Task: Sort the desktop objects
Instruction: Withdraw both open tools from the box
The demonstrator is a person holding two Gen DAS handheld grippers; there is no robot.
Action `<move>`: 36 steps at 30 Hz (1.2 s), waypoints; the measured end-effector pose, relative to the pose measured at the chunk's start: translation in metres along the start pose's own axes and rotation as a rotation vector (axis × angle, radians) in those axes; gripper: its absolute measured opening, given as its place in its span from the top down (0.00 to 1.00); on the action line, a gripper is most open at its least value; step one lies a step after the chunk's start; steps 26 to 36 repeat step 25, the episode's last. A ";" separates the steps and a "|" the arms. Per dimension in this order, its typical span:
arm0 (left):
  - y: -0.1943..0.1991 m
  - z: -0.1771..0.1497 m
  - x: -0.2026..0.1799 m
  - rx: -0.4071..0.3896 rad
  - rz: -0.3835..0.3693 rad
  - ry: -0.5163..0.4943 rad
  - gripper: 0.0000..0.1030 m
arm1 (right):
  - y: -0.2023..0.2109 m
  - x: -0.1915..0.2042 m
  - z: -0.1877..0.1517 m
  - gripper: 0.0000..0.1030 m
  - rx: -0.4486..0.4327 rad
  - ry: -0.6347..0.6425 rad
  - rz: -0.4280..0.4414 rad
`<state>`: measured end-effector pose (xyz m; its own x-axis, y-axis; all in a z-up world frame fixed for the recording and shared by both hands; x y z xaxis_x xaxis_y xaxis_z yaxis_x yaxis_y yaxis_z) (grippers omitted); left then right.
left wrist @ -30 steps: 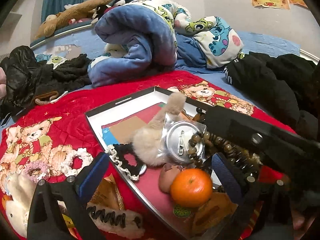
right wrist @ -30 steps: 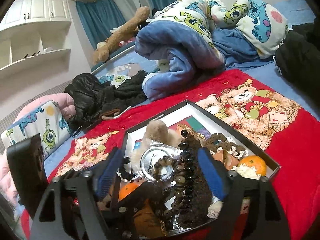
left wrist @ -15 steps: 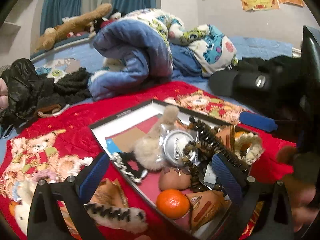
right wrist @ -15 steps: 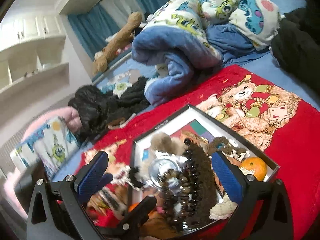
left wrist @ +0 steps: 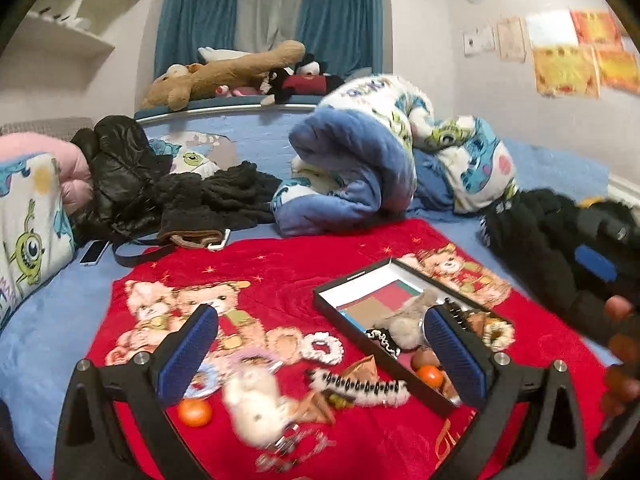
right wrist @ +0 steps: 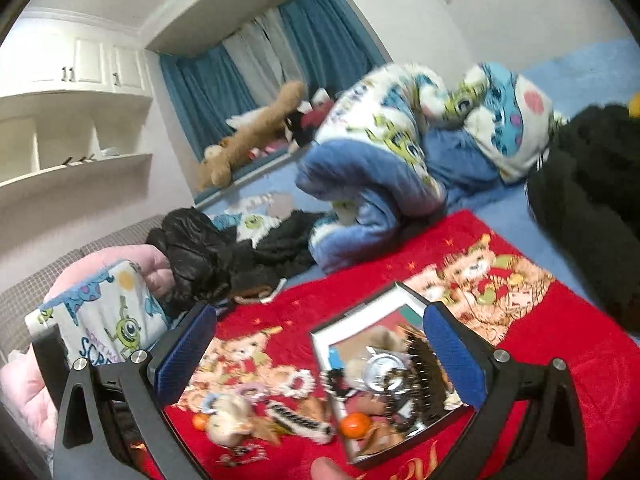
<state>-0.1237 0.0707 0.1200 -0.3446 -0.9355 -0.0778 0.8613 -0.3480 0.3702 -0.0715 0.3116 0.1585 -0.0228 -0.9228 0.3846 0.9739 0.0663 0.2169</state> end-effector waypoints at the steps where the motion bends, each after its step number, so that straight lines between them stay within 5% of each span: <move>1: 0.013 0.001 0.004 -0.010 -0.006 -0.001 0.00 | 0.009 0.011 -0.002 0.00 -0.010 0.006 -0.004; 7: 0.086 -0.027 0.026 -0.070 0.085 -0.050 0.00 | 0.029 0.048 -0.048 0.00 -0.041 0.097 -0.077; 12: 0.090 -0.082 0.069 -0.069 0.299 -0.025 0.00 | -0.005 0.060 -0.123 0.00 0.139 0.308 -0.179; 18: 0.058 -0.149 0.097 0.053 0.196 0.070 0.00 | -0.038 0.044 -0.193 0.00 0.237 0.356 -0.252; 25: 0.023 -0.183 0.106 0.133 0.189 0.098 0.00 | -0.044 0.031 -0.207 0.00 0.263 0.304 -0.284; 36: 0.023 -0.183 0.106 0.133 0.189 0.098 0.00 | -0.044 0.031 -0.207 0.00 0.263 0.304 -0.284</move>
Point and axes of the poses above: each gripper's, at about its wrist camera, not at the fingertips, and y roughly against the way its jaws point, x to its left, z to its top, the point moved 7 cm from there along -y, roughly the way its jaws point, and after that the axes turned 4 degrees about -z, right-handed, at the moved point
